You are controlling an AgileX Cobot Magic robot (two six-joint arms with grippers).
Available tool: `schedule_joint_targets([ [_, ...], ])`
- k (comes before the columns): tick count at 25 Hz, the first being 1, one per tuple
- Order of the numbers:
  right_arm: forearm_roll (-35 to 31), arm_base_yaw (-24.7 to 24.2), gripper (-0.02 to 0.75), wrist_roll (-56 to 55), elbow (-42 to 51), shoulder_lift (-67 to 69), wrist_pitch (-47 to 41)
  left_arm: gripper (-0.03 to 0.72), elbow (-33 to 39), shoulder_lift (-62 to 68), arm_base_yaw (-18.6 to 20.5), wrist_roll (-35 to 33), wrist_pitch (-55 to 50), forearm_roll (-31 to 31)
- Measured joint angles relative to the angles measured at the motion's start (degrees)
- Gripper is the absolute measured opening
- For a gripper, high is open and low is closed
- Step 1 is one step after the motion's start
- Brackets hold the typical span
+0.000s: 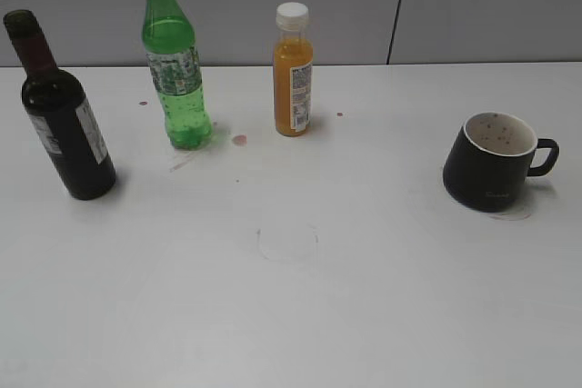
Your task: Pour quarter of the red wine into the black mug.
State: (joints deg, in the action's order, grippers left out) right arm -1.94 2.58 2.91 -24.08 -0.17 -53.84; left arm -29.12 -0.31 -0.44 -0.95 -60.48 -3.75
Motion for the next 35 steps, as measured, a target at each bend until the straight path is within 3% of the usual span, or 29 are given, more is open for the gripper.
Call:
schedule_joint_targets([
  [4, -0.05, 0.0, 0.594, 0.0, -1.03, 0.0, 5.02, 0.589, 0.0, 0.0, 0.0, 0.0, 0.0, 0.0],
  [13, -0.05, 0.0, 0.594, 0.0, -1.29, 1.8, 27.92, 0.589, 0.0, 0.0, 0.0, 0.0, 0.0, 0.0],
  [22, -0.05, 0.0, 0.594, 0.0, -1.37, 15.7, 37.25, 0.589, 0.0, 0.0, 0.0, 0.0, 0.0, 0.0],
  [30, -0.59, 0.0, 0.594, 0.0, -1.37, 26.04, 57.06, 0.589, 0.0, 0.0, 0.0, 0.0, 0.0, 0.0],
  [35, -1.39, 0.0, 0.591, 0.0, -1.37, 34.23, 62.37, 0.589, 0.0, 0.0, 0.0, 0.0, 0.0, 0.0],
])
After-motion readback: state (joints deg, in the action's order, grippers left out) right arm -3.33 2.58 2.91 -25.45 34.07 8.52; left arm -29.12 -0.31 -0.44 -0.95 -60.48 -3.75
